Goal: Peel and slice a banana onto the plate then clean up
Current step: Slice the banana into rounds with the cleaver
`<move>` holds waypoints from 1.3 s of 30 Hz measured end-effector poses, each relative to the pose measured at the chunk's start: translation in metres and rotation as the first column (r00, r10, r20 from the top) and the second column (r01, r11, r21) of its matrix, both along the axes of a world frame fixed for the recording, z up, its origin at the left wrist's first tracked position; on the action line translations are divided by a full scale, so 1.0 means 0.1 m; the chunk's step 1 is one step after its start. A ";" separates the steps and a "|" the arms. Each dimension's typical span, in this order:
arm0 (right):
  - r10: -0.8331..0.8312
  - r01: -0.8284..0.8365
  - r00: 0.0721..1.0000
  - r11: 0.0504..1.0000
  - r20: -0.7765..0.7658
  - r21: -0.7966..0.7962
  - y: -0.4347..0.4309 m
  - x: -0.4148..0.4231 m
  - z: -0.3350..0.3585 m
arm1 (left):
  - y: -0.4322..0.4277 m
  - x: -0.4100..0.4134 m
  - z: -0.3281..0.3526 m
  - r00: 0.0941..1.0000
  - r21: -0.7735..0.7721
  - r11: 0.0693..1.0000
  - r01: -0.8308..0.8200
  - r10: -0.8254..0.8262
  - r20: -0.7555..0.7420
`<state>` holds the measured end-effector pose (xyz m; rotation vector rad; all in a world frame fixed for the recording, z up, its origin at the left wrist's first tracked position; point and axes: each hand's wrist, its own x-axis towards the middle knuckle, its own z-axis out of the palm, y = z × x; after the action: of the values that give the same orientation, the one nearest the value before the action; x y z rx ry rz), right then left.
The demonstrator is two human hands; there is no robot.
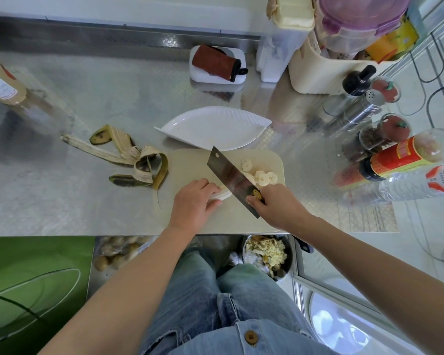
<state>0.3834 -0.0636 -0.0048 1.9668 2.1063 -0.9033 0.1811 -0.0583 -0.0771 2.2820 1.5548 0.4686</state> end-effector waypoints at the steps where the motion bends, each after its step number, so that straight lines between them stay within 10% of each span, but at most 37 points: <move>1: 0.002 -0.002 1.000 1.000 0.002 0.002 0.01 0.00 0.00 | 0.00 0.00 0.00 1.000 0.000 1.000 0.002 -0.002 -0.001; 39: -0.018 0.019 0.999 0.999 -0.034 0.026 0.10 -0.05 -0.11 | 0.02 0.00 -0.01 1.000 0.018 1.000 0.009 -0.009 0.003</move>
<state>0.3780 -0.0541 -0.0162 2.0007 2.1324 -0.9225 0.1814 -0.0560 -0.0782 2.2996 1.5441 0.4847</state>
